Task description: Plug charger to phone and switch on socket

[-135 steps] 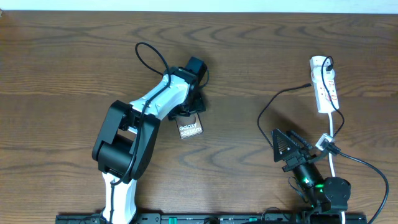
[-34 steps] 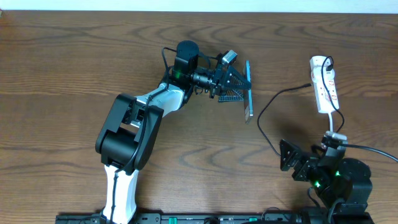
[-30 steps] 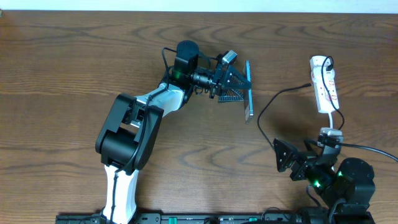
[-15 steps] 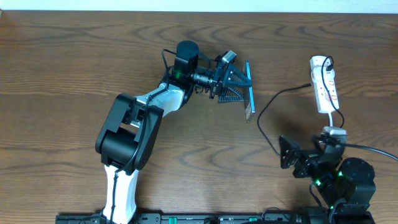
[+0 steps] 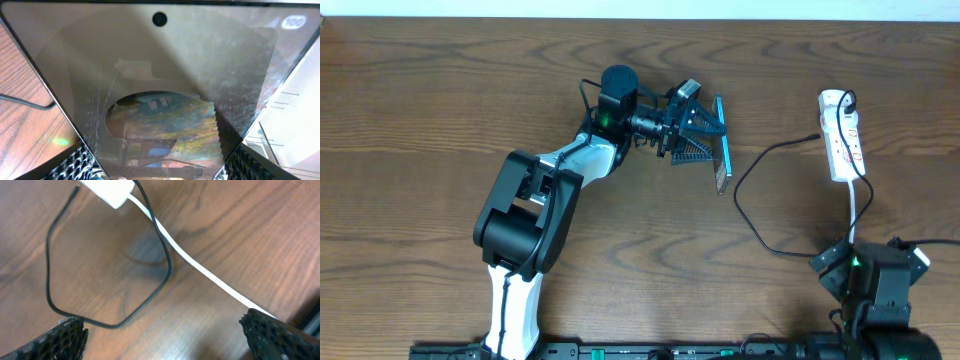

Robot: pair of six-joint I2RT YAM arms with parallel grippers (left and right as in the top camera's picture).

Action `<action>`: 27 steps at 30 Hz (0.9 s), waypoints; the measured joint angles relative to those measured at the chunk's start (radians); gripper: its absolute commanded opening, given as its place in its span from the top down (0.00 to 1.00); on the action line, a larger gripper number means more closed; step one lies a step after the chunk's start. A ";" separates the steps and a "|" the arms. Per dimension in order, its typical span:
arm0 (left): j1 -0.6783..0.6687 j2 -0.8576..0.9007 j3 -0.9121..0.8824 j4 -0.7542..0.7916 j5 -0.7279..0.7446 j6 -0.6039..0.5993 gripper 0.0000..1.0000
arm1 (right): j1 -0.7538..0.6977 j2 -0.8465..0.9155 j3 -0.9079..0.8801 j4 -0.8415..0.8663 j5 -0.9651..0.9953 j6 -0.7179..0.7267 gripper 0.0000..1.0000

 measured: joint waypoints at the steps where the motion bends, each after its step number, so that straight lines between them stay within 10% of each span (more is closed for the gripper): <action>1: 0.000 0.000 0.000 0.001 0.000 -0.006 0.37 | 0.000 0.025 0.019 -0.012 -0.002 0.008 0.01; 14: 0.000 0.000 0.000 0.003 0.000 -0.097 0.37 | 0.013 0.261 0.265 0.045 -0.382 -0.239 0.02; 27: 0.000 0.000 0.000 0.003 -0.001 -0.226 0.37 | 0.208 0.122 0.265 0.138 -0.140 -0.311 0.01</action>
